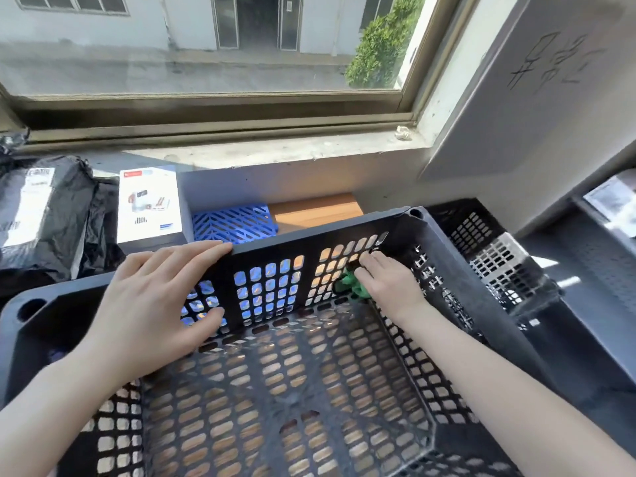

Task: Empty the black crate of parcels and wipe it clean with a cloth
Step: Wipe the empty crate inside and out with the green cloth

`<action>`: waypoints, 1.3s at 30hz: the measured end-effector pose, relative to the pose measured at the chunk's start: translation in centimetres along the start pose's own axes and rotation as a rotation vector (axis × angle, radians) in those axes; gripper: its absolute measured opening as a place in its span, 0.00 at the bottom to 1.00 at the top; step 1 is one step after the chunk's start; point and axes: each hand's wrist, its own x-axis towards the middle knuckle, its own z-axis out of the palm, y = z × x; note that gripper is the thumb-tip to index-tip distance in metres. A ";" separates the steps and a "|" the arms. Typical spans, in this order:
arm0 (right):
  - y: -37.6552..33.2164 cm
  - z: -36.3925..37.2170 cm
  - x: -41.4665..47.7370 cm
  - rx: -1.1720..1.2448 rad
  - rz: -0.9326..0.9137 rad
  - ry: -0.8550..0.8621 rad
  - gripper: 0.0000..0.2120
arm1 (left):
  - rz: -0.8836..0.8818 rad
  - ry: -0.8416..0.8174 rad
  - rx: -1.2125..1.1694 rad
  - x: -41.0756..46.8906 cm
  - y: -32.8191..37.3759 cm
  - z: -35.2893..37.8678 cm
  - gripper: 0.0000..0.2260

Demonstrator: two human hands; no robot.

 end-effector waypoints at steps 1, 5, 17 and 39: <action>0.2 -1.1 0.5 0.000 0.015 0.040 0.07 | -0.002 -0.005 -0.005 0.0 0.0 0.0 0.32; 1.3 -5.4 2.3 -0.050 0.102 0.178 0.05 | -0.006 -0.026 -0.019 0.0 -0.1 -0.1 0.32; 1.5 -3.3 1.6 -0.115 0.131 0.213 0.06 | 0.003 -0.040 -0.029 0.2 -0.2 -0.1 0.32; -3.4 6.0 -2.6 0.086 0.261 -0.605 0.21 | 0.025 0.008 -0.020 0.4 0.0 0.3 0.30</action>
